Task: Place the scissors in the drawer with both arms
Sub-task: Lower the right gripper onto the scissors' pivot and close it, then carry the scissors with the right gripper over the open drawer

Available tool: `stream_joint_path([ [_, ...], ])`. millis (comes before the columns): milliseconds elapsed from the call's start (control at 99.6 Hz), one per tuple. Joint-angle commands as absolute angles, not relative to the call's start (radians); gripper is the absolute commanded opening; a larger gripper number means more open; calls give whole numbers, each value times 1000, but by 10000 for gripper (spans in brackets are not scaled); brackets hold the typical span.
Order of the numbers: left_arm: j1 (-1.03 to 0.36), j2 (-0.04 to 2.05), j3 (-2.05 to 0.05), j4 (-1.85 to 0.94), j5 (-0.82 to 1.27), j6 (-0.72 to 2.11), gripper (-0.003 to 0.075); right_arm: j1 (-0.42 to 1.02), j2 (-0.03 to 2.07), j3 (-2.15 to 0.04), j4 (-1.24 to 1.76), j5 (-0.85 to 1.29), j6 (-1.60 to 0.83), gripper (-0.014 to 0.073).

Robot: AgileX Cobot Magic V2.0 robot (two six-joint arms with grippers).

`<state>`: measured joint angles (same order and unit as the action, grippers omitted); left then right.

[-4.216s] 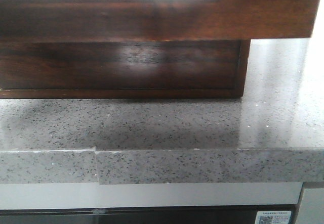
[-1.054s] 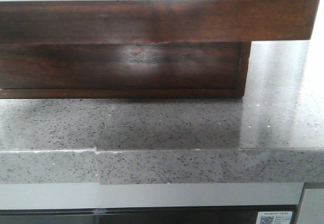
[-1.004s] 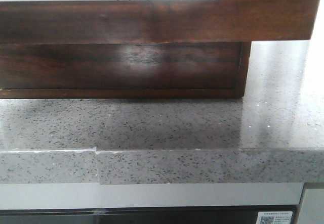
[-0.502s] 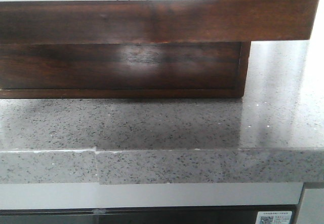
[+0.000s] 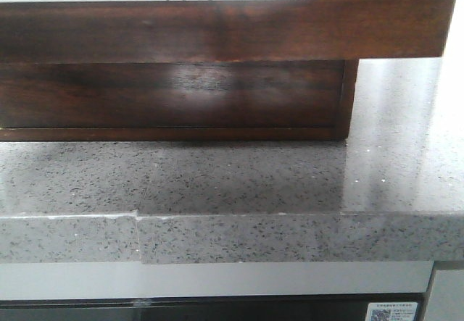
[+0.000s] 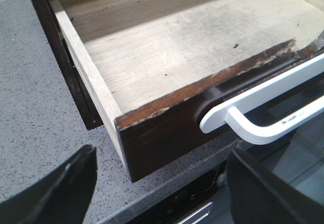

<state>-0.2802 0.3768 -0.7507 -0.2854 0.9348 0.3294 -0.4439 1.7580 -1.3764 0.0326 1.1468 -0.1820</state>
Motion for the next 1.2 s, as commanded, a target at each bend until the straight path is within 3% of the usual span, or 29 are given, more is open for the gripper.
stream_joint_path([
  [0,-289,387,-782,-307,862,320,491,-439,1685,-1404,35,1153,-194,-11],
  [522,-289,387,-782,-307,843,320,491,-204,1285,-1541,35,1141,-198,-11],
  [853,-289,387,-782,-307,843,320,491,212,1141,-1641,132,1068,-327,-11],
  [1195,-289,387,-782,-307,843,320,491,627,1198,-1641,193,979,-550,-11],
])
